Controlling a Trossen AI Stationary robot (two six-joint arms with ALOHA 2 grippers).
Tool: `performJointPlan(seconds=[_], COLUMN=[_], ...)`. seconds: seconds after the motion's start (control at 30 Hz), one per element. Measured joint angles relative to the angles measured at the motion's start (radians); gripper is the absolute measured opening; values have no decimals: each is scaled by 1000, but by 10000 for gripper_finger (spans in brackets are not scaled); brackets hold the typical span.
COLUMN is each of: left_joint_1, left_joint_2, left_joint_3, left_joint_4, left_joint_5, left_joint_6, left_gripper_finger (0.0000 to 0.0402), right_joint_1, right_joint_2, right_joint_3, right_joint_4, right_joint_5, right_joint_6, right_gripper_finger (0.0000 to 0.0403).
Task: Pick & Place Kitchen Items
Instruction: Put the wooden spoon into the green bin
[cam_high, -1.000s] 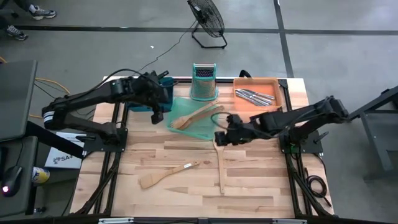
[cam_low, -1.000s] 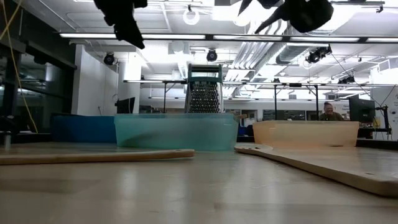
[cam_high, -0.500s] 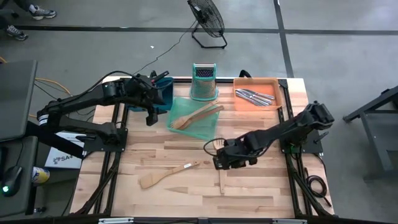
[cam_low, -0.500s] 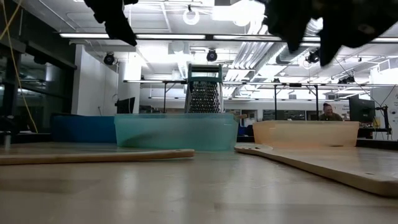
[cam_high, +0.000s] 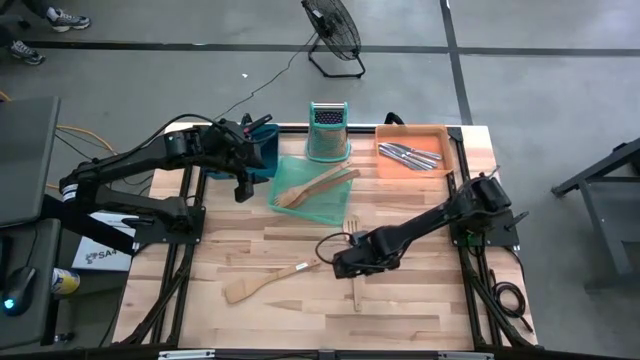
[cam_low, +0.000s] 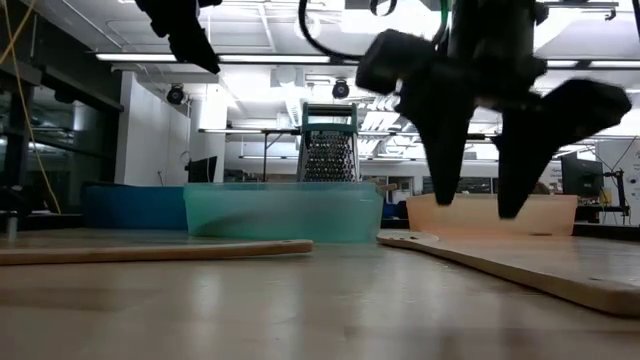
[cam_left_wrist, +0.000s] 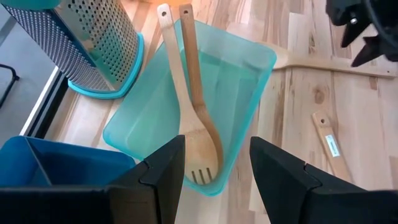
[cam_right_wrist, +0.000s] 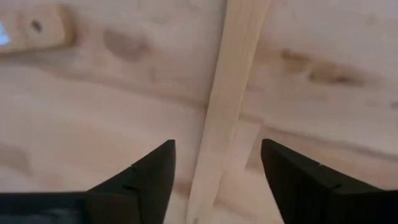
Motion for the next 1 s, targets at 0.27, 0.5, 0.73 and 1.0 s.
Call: performJointPlan(seconds=[0.27, 0.5, 0.73, 1.0], left_joint_1=[0, 0, 0, 1], left_joint_2=[0, 0, 0, 0], left_joint_3=[0, 0, 1, 1], left_joint_4=[-10, -11, -16, -36], left_joint_5=[0, 0, 0, -1], left_joint_6=[7, 7, 15, 26], left_gripper_finger=[177, 177, 177, 177], right_joint_1=[3, 2, -2, -16], right_joint_2=[34, 34, 42, 115], right_joint_3=[0, 0, 0, 85], right_joint_4=[-3, -51, -19, -50], right_joint_5=[103, 113, 126, 116], right_joint_6=[-29, -9, -10, -45], right_gripper_finger=[262, 249, 233, 219])
